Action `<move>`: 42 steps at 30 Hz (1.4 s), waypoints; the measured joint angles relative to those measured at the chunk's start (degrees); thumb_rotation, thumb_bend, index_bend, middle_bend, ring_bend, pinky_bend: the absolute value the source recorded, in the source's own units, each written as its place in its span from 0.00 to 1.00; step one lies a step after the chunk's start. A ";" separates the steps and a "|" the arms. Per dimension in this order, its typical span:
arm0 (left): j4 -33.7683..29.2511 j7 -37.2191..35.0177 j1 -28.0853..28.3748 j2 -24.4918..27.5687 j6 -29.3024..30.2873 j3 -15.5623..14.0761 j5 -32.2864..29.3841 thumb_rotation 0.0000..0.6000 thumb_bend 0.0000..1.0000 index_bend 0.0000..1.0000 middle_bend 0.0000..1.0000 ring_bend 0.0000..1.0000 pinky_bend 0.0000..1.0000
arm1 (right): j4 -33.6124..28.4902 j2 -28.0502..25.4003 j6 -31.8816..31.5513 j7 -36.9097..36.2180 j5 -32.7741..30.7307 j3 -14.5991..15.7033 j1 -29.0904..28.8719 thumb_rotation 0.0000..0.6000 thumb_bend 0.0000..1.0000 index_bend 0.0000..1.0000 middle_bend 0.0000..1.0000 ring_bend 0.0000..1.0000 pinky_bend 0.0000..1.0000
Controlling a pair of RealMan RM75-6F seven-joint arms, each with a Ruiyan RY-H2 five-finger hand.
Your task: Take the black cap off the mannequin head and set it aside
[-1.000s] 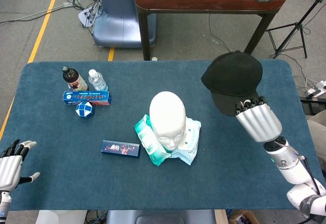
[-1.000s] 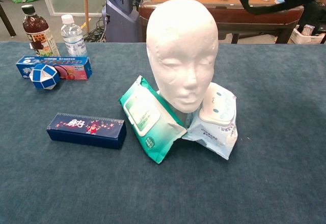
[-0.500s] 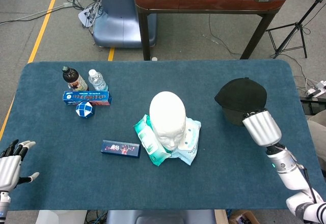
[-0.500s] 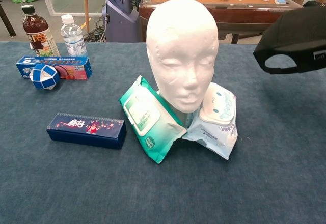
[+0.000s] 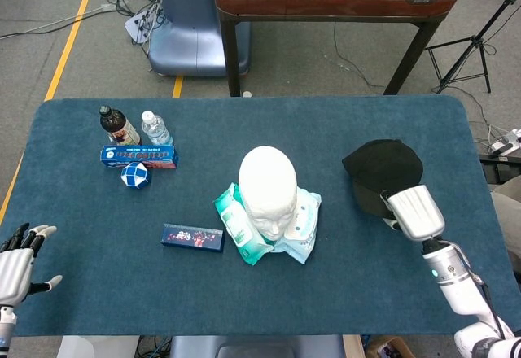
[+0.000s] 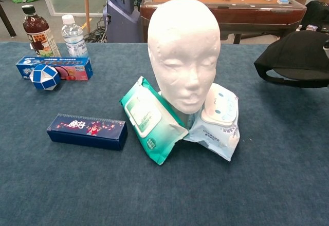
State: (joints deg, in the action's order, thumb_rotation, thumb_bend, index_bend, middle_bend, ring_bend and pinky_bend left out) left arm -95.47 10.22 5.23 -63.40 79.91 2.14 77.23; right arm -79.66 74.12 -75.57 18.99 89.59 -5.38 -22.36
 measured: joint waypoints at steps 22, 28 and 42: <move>-0.08 -0.33 -0.06 0.18 0.04 0.04 -0.06 1.00 0.07 0.20 0.18 0.06 0.18 | -20.92 -15.57 20.57 -24.26 -7.85 2.90 -3.05 1.00 0.00 0.42 0.99 0.87 1.00; -0.07 -0.35 -0.09 0.15 0.12 -0.08 0.26 1.00 0.07 0.20 0.18 0.06 0.18 | -19.46 -13.42 11.87 -8.20 -6.49 2.92 -0.22 1.00 0.00 0.42 0.78 0.68 0.84; 0.03 -0.29 -0.22 0.05 0.42 -0.26 0.74 1.00 0.07 0.20 0.18 0.06 0.18 | -17.28 -5.30 -13.95 16.44 -7.76 1.99 12.33 1.00 0.00 0.42 0.51 0.42 0.56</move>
State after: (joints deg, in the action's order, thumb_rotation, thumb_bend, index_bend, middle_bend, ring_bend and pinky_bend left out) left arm -95.44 9.93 5.01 -63.35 80.34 1.89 77.97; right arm -96.94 68.82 -89.52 35.44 81.83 -3.39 -10.02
